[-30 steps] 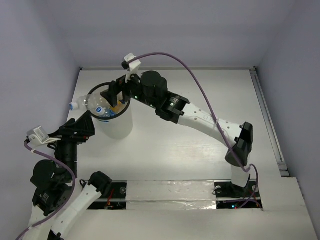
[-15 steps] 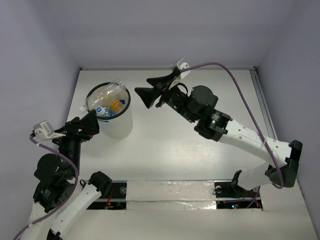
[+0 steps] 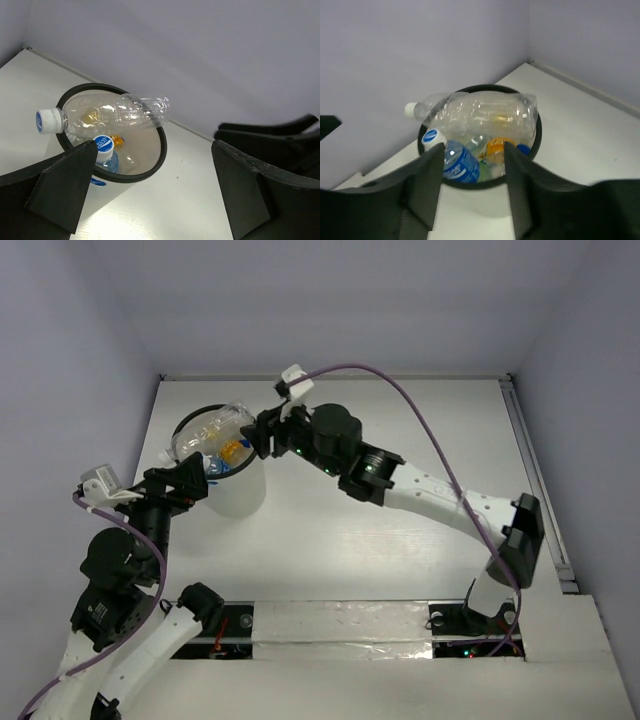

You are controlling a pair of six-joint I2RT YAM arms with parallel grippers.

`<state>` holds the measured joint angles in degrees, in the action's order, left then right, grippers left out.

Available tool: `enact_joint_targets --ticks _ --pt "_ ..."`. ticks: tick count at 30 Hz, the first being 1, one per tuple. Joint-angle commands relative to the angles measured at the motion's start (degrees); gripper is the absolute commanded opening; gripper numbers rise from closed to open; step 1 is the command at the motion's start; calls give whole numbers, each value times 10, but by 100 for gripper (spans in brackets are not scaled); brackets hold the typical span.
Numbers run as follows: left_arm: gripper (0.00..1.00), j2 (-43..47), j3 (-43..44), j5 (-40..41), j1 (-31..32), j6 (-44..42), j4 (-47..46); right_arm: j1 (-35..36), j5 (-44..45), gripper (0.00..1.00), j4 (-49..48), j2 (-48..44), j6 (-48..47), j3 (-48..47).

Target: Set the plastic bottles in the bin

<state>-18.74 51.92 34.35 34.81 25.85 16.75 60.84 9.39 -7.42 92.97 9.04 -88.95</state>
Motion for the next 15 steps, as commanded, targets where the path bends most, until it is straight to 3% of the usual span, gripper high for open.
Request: enact_joint_targets --ticks 1,2,5,6,8,10,15 --pt "97 -13 13 18 -1 11 -8 -7 -15 60 39 64 -43 -122" --pt "97 -14 9 23 -1 12 -8 -15 -14 76 70 110 -52 -186" --pt "97 -19 3 54 -1 36 17 -45 -35 91 117 177 -78 -279" --pt "97 -21 1 59 -1 45 25 -56 -46 92 123 189 -75 -298" --pt "96 -23 -2 65 -1 67 36 -91 -111 92 143 213 -50 -330" --pt "95 -27 -9 74 -1 74 37 -107 -182 86 145 239 -21 -355" --pt "95 -57 -15 90 -1 91 34 -113 -261 74 135 254 6 -339"
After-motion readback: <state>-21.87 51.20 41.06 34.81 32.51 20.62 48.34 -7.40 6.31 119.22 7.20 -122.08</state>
